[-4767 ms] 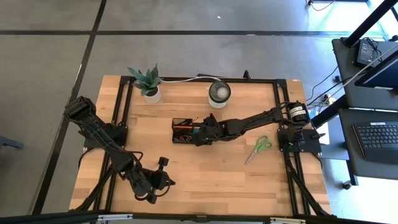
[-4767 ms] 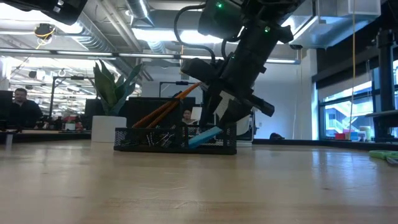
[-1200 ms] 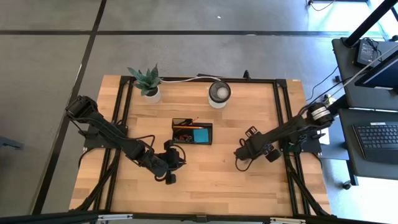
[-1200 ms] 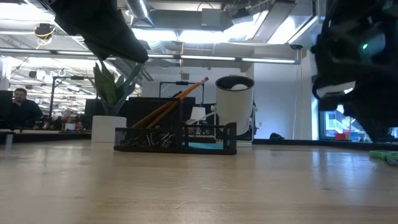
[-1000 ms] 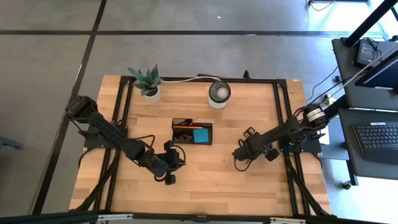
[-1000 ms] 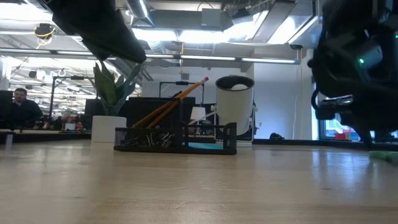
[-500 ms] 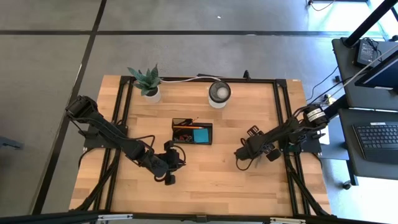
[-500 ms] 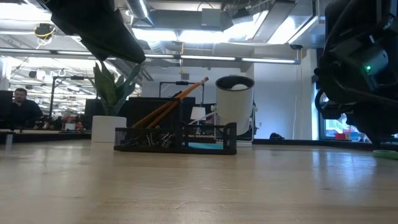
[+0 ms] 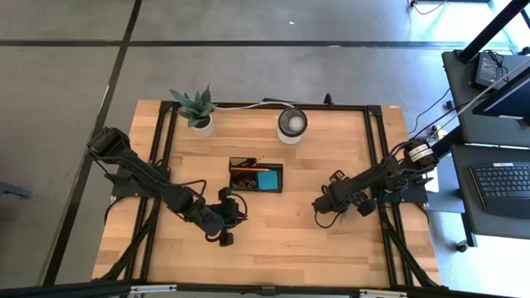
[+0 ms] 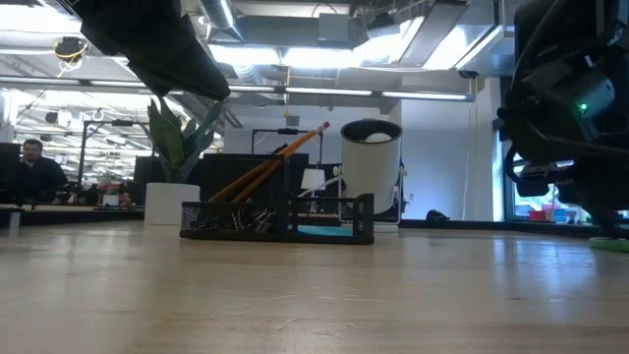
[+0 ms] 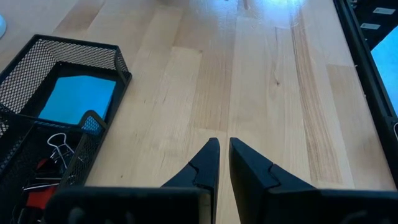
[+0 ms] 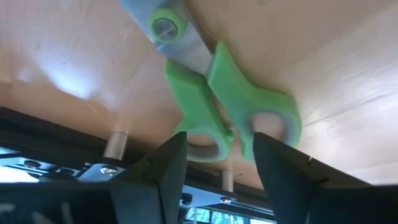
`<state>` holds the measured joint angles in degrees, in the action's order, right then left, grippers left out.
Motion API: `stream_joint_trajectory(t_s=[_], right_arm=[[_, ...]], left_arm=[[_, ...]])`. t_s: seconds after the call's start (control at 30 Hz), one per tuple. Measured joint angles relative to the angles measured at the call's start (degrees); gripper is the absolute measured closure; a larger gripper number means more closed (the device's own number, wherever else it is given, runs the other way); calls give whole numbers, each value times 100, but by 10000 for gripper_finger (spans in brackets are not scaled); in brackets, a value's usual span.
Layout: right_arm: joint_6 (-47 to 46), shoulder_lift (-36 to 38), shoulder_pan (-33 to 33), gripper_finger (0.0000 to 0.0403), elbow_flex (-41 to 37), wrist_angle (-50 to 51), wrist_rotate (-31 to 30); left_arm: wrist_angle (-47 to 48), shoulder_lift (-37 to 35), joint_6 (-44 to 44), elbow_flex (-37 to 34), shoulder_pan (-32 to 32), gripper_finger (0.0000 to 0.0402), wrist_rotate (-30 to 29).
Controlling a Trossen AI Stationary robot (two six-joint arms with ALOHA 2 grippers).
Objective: Pick and place office supplies into organizer
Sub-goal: Put the green scissor in the desk organizer
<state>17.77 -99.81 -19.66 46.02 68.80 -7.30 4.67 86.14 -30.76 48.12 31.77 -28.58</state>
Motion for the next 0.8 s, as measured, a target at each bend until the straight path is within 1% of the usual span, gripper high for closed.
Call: stream_joint_trajectory(t_s=[0.1, 0.27, 0.47, 0.53, 0.67, 0.8], right_arm=[[206, 0, 0, 216, -4, -16, -109], [517, 4, 0, 216, -195, -126, -124], [491, 18, -9, 216, -466, -435, -172], [321, 26, -4, 220, -488, -518, -178], [-172, 4, 3, 241, -386, -561, -86], [-587, 4, 2, 281, -235, -600, 156]], left_arm=[[-1, 1, 0, 0, 0, 370, -1], [-2, 1, -13, 0, 0, 370, 0], [-4, 1, -13, 0, 0, 370, 0], [-4, 1, -13, 0, 0, 370, 0], [-5, 1, -11, 0, 0, 370, -1], [-13, 1, -7, 0, 0, 370, -2]])
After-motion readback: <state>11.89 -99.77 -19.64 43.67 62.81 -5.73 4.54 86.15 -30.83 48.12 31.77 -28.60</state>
